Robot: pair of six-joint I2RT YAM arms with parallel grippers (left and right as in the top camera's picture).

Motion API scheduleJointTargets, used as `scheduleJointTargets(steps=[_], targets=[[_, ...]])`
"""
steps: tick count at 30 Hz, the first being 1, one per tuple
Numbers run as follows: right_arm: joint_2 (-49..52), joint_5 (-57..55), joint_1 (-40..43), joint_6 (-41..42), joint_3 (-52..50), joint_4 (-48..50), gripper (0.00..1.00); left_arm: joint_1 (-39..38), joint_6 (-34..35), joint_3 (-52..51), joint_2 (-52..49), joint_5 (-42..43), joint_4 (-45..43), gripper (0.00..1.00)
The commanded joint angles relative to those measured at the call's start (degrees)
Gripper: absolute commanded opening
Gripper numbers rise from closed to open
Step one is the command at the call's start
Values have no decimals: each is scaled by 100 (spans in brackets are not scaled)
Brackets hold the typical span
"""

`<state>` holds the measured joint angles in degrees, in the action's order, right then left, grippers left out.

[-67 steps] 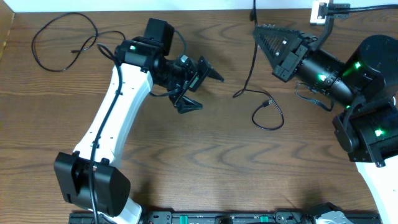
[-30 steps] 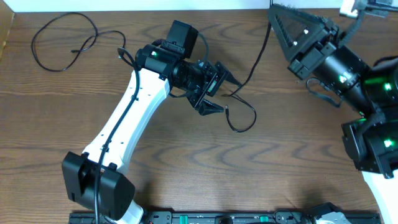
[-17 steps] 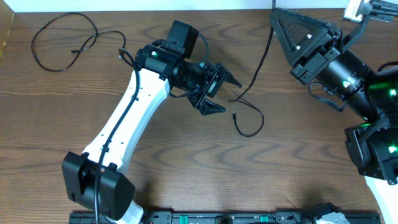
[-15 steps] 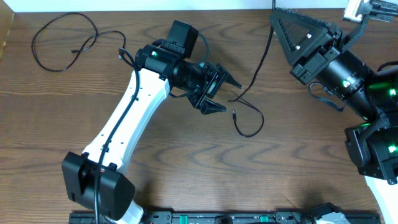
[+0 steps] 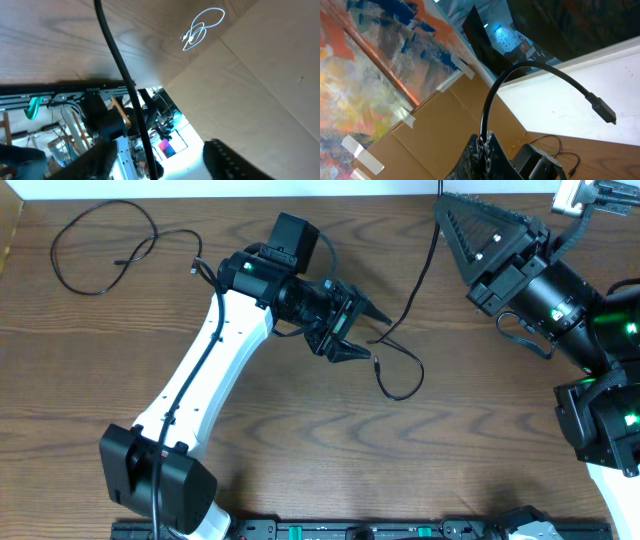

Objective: Untangle cables

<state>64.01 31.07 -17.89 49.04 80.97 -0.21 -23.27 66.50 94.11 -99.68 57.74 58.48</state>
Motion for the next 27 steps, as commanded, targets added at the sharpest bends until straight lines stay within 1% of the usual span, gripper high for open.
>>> scheduleJointTargets(steps=[1,2,4,7,11,12,15,20,27], targets=[[-37,-44,59,24,42,-4,1,-7,26,-15,-33,118,11,55],[-37,-42,59,22,42,-4,1,-7,26,-15,-33,118,11,54],[-37,-7,59,24,42,-2,1,-7,26,-15,-33,118,11,49],[-37,15,59,24,42,-2,1,-7,24,-15,-33,118,13,45],[-37,15,59,24,42,-2,1,-7,26,-15,-33,120,11,42],[-37,15,59,24,42,-2,1,-7,26,-15,-33,120,13,39],[-37,17,59,24,42,-2,1,-7,24,-15,-33,122,13,37],[-37,15,61,24,42,-2,1,-7,26,-15,-33,122,13,28],[-37,15,61,22,42,-2,1,-7,26,-15,-33,118,11,25]])
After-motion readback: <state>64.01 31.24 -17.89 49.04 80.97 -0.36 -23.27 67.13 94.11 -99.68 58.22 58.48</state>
